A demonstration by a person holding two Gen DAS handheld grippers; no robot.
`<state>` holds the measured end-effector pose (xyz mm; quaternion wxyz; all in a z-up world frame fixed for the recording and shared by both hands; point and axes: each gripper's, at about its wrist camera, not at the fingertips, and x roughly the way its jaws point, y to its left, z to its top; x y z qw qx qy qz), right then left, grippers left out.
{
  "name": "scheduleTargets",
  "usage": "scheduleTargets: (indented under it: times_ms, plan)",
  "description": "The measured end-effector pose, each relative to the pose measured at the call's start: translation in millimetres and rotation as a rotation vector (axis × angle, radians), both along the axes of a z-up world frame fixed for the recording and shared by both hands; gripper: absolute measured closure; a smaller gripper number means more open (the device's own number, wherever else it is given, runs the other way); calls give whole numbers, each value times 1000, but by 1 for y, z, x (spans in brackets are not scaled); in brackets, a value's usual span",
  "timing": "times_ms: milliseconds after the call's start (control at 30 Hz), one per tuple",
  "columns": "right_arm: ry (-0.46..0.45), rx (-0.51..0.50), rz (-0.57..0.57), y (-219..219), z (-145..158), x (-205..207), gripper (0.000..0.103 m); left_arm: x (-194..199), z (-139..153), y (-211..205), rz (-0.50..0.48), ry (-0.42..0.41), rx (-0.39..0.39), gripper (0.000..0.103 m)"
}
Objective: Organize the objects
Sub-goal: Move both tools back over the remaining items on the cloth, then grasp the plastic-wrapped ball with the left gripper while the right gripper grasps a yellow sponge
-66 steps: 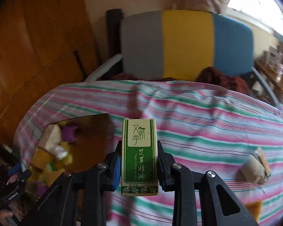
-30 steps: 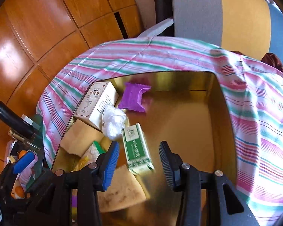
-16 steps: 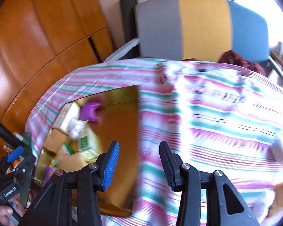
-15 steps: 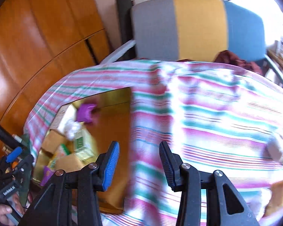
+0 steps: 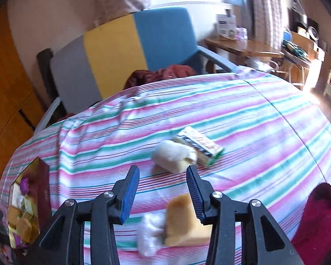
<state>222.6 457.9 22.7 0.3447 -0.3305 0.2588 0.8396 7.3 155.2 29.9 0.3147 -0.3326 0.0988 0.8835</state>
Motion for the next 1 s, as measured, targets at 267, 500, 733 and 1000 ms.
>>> scheduleTargets:
  times_ms: [267, 500, 733, 1000]
  plan:
    - [109, -131, -181, 37, -24, 45, 58, 28, -10, 92, -261, -45, -29, 21]
    - [126, -138, -158, 35, -24, 44, 58, 55, -44, 189, -487, -236, -59, 40]
    - [158, -174, -179, 42, -27, 50, 58, 92, -64, 262, -659, -382, -60, 42]
    - [151, -197, -175, 45, -32, 49, 58, 116, -95, 301, -704, -471, -113, 58]
